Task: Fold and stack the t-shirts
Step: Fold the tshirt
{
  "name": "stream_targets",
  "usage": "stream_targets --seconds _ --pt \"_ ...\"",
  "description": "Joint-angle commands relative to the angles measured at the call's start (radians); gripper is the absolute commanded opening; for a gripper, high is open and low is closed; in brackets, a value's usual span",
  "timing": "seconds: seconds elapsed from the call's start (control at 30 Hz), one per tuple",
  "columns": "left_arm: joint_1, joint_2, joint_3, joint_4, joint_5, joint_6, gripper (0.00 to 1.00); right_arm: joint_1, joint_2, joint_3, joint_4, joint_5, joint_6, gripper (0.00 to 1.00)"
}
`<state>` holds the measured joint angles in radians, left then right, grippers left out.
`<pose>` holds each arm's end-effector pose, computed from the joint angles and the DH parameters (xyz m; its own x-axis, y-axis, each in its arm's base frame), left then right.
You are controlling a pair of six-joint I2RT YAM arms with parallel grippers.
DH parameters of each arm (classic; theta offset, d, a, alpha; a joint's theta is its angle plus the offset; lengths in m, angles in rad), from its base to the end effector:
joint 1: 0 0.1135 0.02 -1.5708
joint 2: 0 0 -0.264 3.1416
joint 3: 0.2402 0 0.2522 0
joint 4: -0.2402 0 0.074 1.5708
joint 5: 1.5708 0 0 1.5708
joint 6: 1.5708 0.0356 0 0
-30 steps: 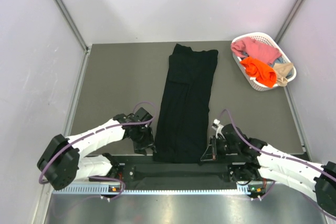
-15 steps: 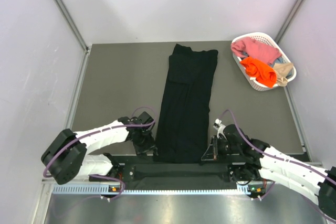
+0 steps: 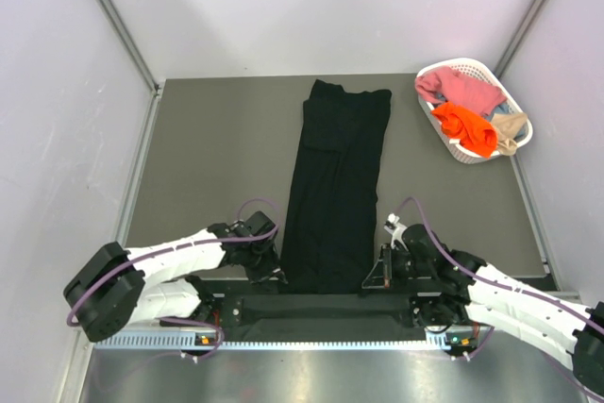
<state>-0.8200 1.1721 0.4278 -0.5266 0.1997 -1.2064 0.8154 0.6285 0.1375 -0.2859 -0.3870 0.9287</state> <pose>0.1112 -0.1295 0.1309 -0.9392 -0.3358 0.0718 -0.3393 0.8757 -0.3436 0.0773 0.1017 0.1311 -0.9755 0.0459 -0.2152 -0.1293 0.6716 0.7295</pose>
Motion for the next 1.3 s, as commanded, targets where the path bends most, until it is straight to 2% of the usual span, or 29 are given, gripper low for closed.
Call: stream_targets --seconds 0.0,0.23,0.3,0.6,0.7,0.87,1.0,1.27 --pt "-0.001 -0.032 -0.014 0.120 -0.105 -0.013 0.43 -0.007 -0.007 -0.010 -0.001 0.002 0.009 0.00" --pt "-0.011 -0.060 -0.014 0.162 -0.099 0.016 0.06 -0.007 -0.032 -0.003 -0.032 0.008 0.010 0.00" --pt "-0.016 -0.078 -0.006 0.126 -0.100 0.025 0.00 -0.007 -0.035 0.011 -0.058 0.014 0.006 0.00" --pt "-0.021 -0.195 0.061 -0.071 -0.074 0.054 0.00 -0.007 -0.019 0.157 -0.226 0.072 -0.065 0.00" --pt "-0.019 -0.175 0.178 -0.113 -0.082 0.077 0.00 -0.021 0.008 0.229 -0.236 0.099 -0.057 0.00" --pt "-0.018 0.005 0.374 -0.197 -0.137 0.145 0.00 -0.102 0.131 0.364 -0.242 0.082 -0.111 0.00" --pt "-0.004 0.135 0.538 -0.233 -0.190 0.214 0.00 -0.249 0.253 0.441 -0.280 0.033 -0.220 0.00" --pt "0.171 0.361 0.811 -0.230 -0.148 0.361 0.00 -0.438 0.514 0.660 -0.321 -0.065 -0.404 0.00"
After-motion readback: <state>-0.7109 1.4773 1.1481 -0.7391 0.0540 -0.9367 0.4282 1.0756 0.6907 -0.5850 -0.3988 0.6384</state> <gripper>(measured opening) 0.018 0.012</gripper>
